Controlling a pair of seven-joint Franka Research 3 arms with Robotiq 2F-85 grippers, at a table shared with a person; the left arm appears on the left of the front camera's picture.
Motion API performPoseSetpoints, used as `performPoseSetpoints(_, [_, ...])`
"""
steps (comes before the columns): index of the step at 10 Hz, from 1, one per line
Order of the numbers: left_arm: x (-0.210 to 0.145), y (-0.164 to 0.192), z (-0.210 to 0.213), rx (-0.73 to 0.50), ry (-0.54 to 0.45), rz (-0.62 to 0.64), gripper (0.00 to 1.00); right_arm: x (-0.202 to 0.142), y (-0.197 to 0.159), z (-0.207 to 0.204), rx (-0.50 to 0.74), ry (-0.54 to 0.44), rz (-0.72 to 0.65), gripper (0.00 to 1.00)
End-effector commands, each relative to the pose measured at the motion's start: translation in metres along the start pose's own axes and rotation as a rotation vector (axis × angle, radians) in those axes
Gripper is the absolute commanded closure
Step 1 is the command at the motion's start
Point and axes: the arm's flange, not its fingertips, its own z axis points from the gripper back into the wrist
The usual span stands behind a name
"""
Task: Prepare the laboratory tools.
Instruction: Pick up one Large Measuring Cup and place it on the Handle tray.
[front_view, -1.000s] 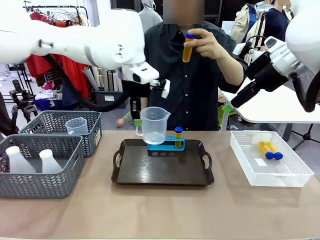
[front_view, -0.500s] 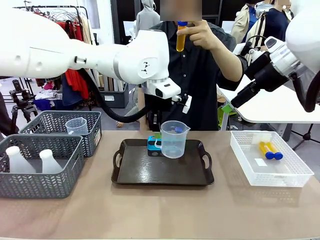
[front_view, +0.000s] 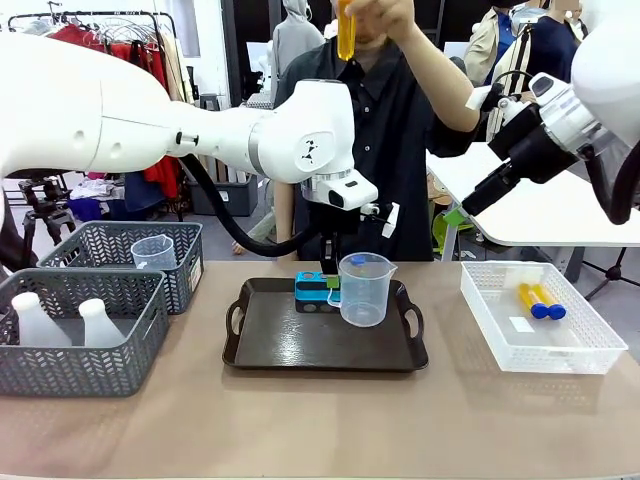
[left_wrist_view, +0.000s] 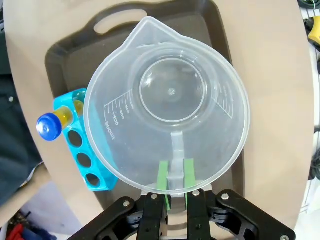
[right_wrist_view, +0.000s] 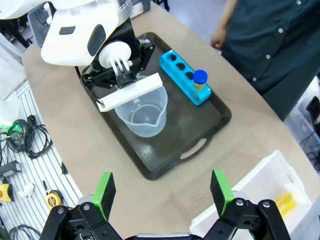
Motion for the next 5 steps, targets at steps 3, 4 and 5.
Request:
performPoseSetpoints(3, [-0.014, -0.001, 0.003, 0.065, 0.009, 0.025, 1.00, 0.001, 0.000, 0.001, 0.016, -0.017, -0.002, 0.00])
performPoseSetpoints(4, [-0.016, 0.004, -0.005, 0.057, -0.005, 0.024, 1.00, 0.001, 0.000, 0.001, 0.016, -0.017, -0.002, 0.00])
performPoseSetpoints(5, [-0.012, 0.009, -0.013, 0.054, -0.004, 0.017, 1.00, 0.001, 0.000, 0.001, 0.016, -0.017, -0.002, 0.00])
